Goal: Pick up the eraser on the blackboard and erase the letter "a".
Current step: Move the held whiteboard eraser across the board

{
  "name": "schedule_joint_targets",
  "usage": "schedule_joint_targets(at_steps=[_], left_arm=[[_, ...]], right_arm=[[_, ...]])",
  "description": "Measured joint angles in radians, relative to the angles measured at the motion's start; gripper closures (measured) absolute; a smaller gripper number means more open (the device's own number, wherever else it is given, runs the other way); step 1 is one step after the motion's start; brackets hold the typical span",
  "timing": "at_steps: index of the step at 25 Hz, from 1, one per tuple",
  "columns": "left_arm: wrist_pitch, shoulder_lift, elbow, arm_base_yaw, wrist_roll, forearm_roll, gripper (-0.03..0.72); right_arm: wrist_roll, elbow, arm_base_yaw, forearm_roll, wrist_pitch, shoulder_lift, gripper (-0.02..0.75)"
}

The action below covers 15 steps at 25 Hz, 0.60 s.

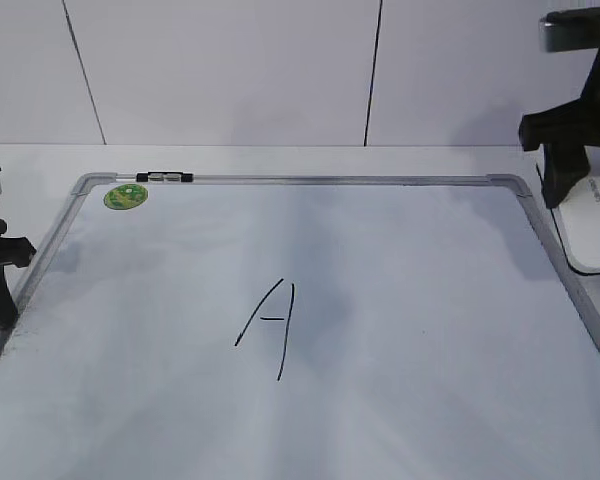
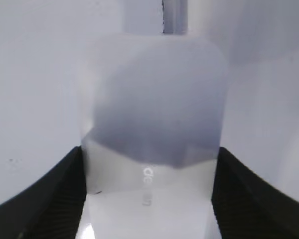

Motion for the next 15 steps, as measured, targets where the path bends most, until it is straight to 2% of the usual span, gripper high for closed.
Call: schedule_joint_targets(at_steps=[9, 15], left_arm=[[-0.001, 0.000, 0.000, 0.000, 0.000, -0.002, 0.655], [-0.001, 0.000, 0.000, 0.000, 0.000, -0.006, 0.655]], right_arm=[[-0.014, 0.017, -0.002, 0.043, -0.009, 0.065, 0.213], [-0.042, 0.017, -0.053, 0.104, -0.013, 0.101, 0.213]])
